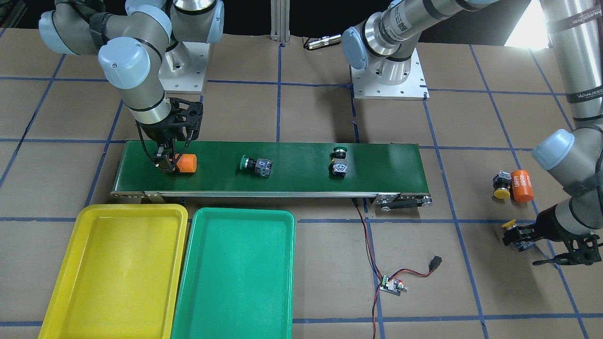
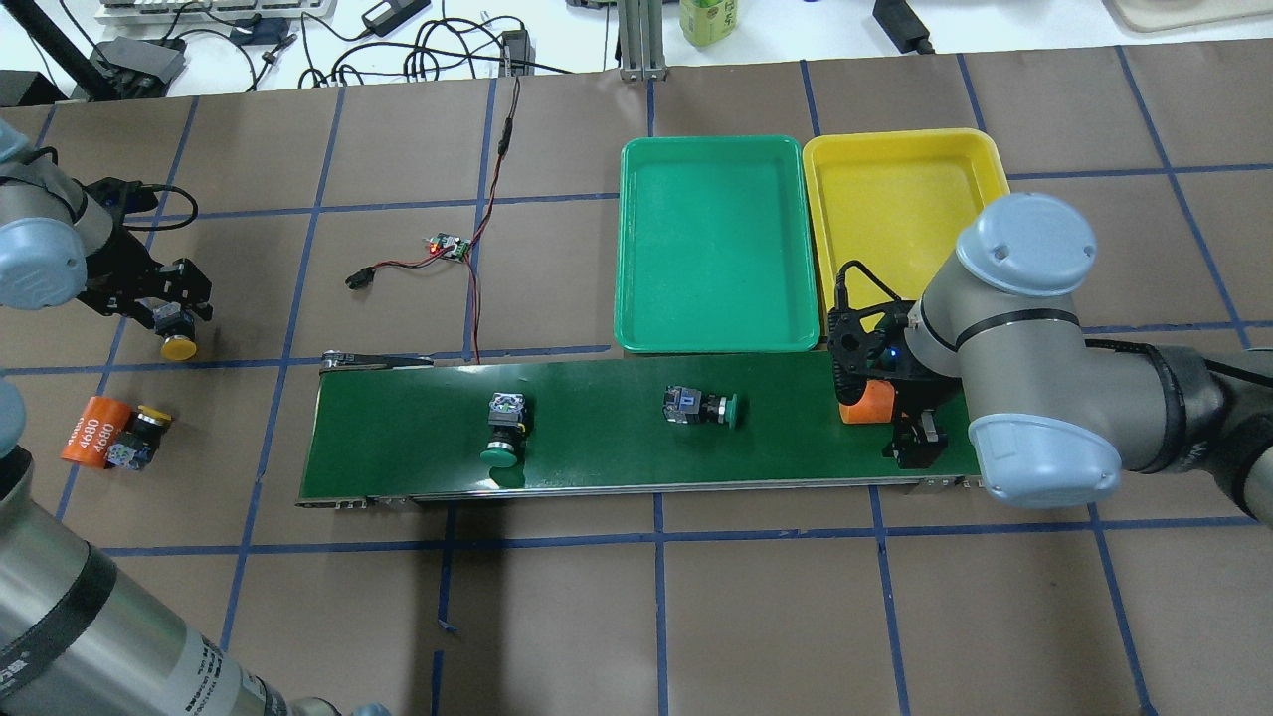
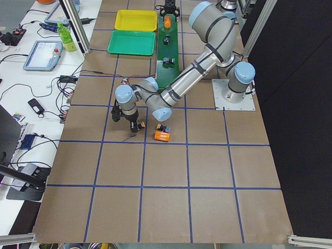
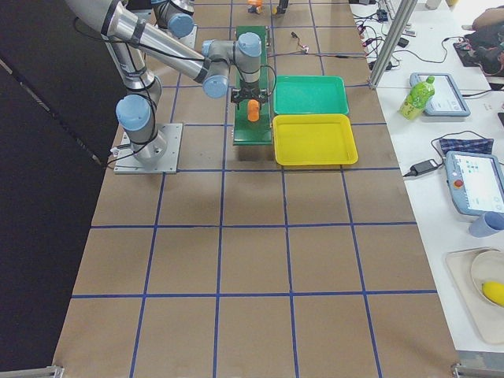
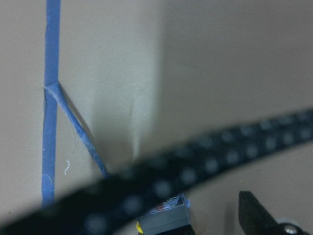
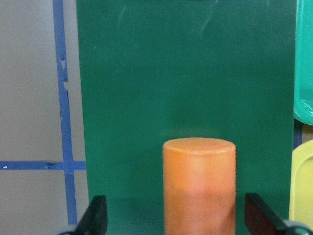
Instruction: Sort buttons by color to trays
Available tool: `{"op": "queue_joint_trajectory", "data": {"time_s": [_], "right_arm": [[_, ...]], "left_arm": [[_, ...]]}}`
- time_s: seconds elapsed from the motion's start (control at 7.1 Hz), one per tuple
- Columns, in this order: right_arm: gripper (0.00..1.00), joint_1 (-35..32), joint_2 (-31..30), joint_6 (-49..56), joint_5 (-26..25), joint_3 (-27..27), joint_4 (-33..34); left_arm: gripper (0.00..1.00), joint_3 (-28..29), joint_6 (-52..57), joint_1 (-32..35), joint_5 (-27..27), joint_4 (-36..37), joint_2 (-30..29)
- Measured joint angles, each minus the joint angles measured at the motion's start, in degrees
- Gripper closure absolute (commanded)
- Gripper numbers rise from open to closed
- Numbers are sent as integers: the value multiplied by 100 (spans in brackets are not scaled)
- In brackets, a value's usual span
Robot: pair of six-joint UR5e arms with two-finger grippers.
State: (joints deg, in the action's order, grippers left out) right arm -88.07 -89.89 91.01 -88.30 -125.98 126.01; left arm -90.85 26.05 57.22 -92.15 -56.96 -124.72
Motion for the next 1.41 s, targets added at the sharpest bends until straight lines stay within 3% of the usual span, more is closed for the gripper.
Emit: {"op": "queue_joint_trajectory", "data": {"time_s": [0.28,0.56,1.13,1.41], "right_arm": [[0,-40,54,-46,-89,1,61],[0,-459,156,-289,-93,98,107],[0,-1076,595,-648,-108,512,157],[0,-1088,647,-653,-105,537,161]], "left_arm": [[72,-31,50,0,-80,-19,6],[82,-5,33,50,-116,-259,145],[86,-183,-245,548,-19,-1149,943],[86,-975,-645,1196,136,-1443,1888]]}}
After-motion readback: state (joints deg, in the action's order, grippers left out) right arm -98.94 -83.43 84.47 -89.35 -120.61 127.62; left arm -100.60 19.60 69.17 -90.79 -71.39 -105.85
